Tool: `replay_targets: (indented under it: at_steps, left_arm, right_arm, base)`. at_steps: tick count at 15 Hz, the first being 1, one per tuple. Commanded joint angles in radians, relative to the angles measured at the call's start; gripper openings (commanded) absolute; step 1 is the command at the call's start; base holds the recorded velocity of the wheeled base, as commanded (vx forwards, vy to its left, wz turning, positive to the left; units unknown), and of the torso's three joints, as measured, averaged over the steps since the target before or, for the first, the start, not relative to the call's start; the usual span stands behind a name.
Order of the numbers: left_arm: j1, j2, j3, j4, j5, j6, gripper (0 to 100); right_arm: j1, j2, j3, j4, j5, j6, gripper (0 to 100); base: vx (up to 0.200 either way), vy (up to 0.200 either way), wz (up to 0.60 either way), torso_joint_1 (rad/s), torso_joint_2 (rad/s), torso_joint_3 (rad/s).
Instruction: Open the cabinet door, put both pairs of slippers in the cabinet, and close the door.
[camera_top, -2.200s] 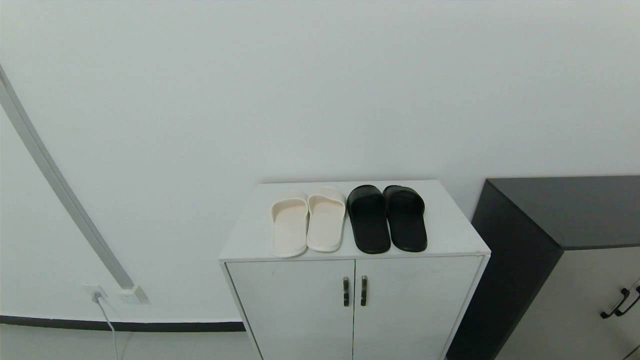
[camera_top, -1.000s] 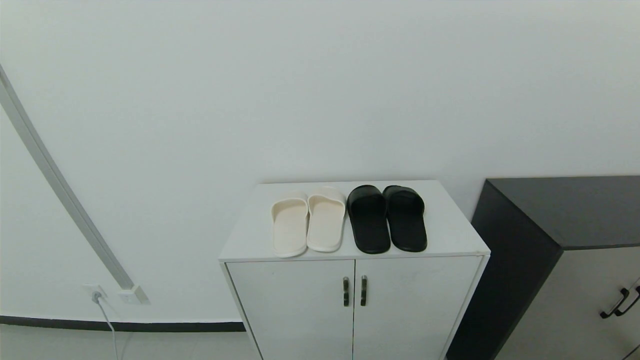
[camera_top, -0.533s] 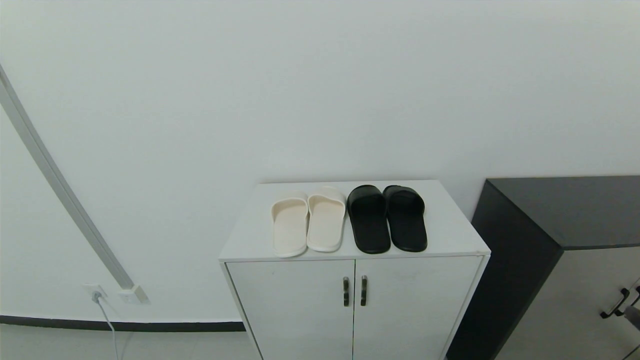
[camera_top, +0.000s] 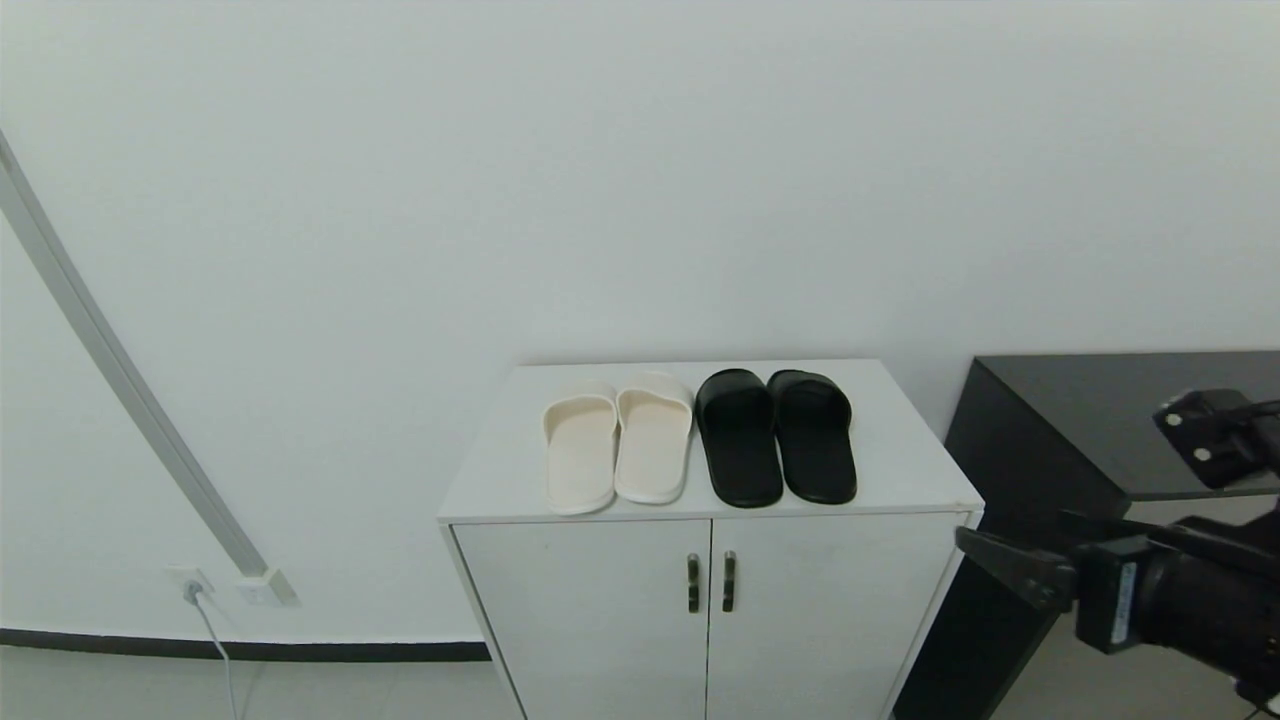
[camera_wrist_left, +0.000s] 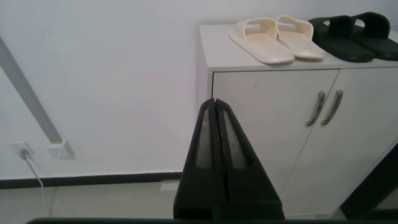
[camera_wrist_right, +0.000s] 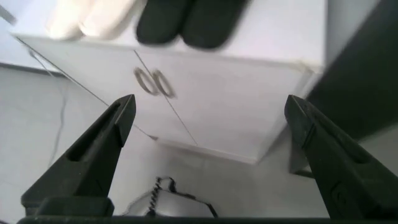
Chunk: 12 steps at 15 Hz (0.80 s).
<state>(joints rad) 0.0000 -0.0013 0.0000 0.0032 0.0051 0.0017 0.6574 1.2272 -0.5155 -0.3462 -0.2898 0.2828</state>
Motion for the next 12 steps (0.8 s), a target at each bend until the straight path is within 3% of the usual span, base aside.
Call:
replay_targets:
  at_steps: [1, 6, 8, 12]
  left_arm:
    - [0.0, 0.001, 0.0, 0.0, -0.001, 0.0, 0]
    - [0.0, 0.001, 0.0, 0.0, -0.001, 0.0, 0]
    - [0.0, 0.001, 0.0, 0.0, -0.001, 0.0, 0]
    - [0.0, 0.001, 0.0, 0.0, -0.001, 0.0, 0]
  right_arm:
    - [0.087, 0.235, -0.149, 0.001, -0.08, 0.044, 100]
    - [0.1, 0.555, -0.399, -0.066, -0.262, 0.05, 100]
    - [0.096, 0.638, -0.449, -0.114, -0.284, 0.044, 100]
    - [0.034, 0.867, -0.675, -0.143, -0.31, 0.007, 100]
  base:
    - [0.0, 0.0, 0.0, 0.0, 0.0, 0.0]
    - [0.0, 0.0, 0.0, 0.0, 0.0, 0.0]
    - [0.0, 0.0, 0.0, 0.0, 0.0, 0.0]
    - [0.0, 0.0, 0.0, 0.0, 0.0, 0.0]
